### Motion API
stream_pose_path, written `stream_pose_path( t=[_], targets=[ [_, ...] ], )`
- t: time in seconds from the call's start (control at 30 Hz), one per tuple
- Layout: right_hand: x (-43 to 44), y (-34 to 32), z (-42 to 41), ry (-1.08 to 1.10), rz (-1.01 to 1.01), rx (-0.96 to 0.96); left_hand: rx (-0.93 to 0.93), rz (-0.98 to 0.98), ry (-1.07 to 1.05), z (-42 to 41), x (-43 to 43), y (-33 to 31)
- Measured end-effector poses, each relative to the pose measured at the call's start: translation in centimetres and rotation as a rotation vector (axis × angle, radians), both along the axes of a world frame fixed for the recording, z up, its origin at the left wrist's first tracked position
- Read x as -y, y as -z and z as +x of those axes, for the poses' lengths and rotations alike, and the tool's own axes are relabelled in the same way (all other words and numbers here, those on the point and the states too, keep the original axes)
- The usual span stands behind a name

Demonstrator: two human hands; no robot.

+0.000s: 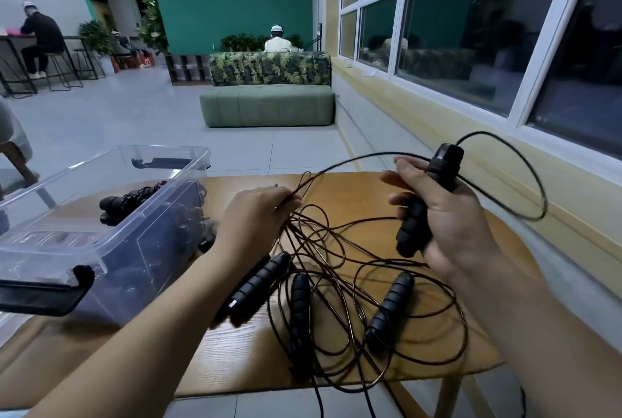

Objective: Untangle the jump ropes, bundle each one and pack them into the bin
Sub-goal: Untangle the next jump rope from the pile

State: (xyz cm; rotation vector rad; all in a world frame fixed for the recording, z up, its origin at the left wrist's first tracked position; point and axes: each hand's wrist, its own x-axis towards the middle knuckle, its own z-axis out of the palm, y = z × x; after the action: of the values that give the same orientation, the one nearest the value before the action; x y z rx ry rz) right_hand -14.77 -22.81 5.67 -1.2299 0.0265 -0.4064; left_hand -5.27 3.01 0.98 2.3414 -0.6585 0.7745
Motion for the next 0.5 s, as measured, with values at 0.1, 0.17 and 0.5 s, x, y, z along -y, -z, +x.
stream_pose_path(
  t=[0.1,0.17,0.5],
  targets=[
    [-0.9,0.4,-0.1,-0.047,-0.046,-0.006,0.092,0.014,0.007,-0.4,1.0,-0.3],
    [-1.5,0.8,-0.1,-0.067,-0.1,-0.023,0.137,0.026,0.004,-0.9,1.8,-0.6],
    [-2.7,2.8,0.5,-0.102,-0.271,-0.071,0.176,0.233,0.138,-3.4,4.9,-0.2]
  ],
)
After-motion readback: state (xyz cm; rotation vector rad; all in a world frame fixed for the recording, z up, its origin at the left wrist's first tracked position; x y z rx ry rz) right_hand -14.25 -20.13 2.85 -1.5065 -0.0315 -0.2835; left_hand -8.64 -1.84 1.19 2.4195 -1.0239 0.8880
